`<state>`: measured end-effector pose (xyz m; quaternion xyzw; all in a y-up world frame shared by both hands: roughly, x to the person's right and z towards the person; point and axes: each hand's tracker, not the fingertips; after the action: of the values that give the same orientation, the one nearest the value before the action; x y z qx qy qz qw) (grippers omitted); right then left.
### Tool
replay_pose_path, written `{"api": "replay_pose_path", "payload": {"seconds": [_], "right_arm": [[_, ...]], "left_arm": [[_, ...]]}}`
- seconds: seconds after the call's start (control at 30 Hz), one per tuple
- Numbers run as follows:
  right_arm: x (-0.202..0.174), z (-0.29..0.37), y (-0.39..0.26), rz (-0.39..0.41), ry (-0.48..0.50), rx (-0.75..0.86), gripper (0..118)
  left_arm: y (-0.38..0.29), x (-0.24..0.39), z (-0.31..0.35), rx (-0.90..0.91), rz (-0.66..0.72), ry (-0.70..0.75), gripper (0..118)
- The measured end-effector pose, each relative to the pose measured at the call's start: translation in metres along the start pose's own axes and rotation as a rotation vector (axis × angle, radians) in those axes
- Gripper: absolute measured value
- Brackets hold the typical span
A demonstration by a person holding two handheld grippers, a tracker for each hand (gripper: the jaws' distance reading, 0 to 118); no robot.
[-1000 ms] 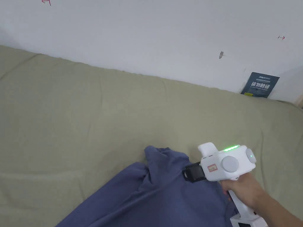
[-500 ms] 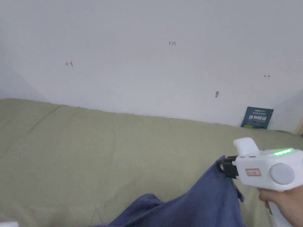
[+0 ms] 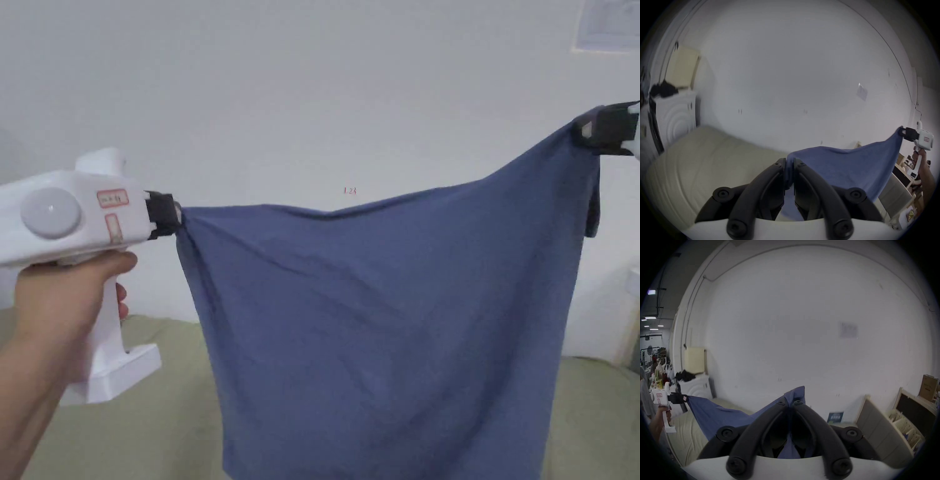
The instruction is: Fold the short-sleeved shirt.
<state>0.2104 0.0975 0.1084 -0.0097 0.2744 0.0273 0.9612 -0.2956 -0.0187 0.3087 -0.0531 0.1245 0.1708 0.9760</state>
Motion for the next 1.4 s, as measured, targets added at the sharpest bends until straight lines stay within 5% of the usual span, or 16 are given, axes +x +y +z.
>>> {"api": "replay_pose_path", "payload": {"seconds": [0.17, 0.33, 0.53, 0.77, 0.97, 1.17, 1.23, 1.27, 1.33, 1.37, 1.4], "right_arm": [[0.008, 0.003, 0.045, -0.013, -0.009, 0.082, 3], [0.005, -0.014, 0.02, -0.032, 0.0, 0.078, 3], [-0.004, -0.061, -0.091, 0.058, -0.045, -0.036, 3], [-0.004, -0.112, -0.244, -0.02, -0.046, -0.21, 3], [0.004, -0.084, -0.293, -0.038, -0.018, -0.273, 3], [0.007, -0.049, -0.314, 0.016, -0.016, -0.332, 3], [0.011, -0.046, -0.317, 0.001, -0.018, -0.35, 3], [0.011, -0.042, -0.319, -0.01, -0.015, -0.351, 3], [0.012, -0.04, -0.321, -0.014, -0.013, -0.352, 3], [0.013, -0.039, -0.322, -0.006, -0.006, -0.354, 3], [0.013, -0.038, -0.323, 0.003, 0.003, -0.353, 3]], "left_arm": [[0.074, 0.025, -0.004, 0.099, -0.053, 0.03, 10], [0.076, 0.019, -0.009, 0.129, -0.033, 0.029, 10], [-0.029, -0.02, -0.045, 0.039, 0.062, 0.044, 10], [-0.201, -0.065, -0.1, -0.136, 0.131, 0.13, 9], [-0.277, -0.085, -0.079, -0.24, 0.222, 0.091, 9], [-0.315, -0.087, -0.062, -0.432, 0.145, -0.003, 9], [-0.334, -0.081, -0.07, -0.515, -0.029, -0.005, 10], [-0.342, -0.077, -0.074, -0.528, -0.121, 0.053, 17], [-0.354, -0.076, -0.086, -0.562, -0.157, 0.063, 95], [-0.361, -0.074, -0.095, -0.6, -0.139, 0.066, 118], [-0.367, -0.075, -0.105, -0.629, -0.131, 0.068, 118]]}}
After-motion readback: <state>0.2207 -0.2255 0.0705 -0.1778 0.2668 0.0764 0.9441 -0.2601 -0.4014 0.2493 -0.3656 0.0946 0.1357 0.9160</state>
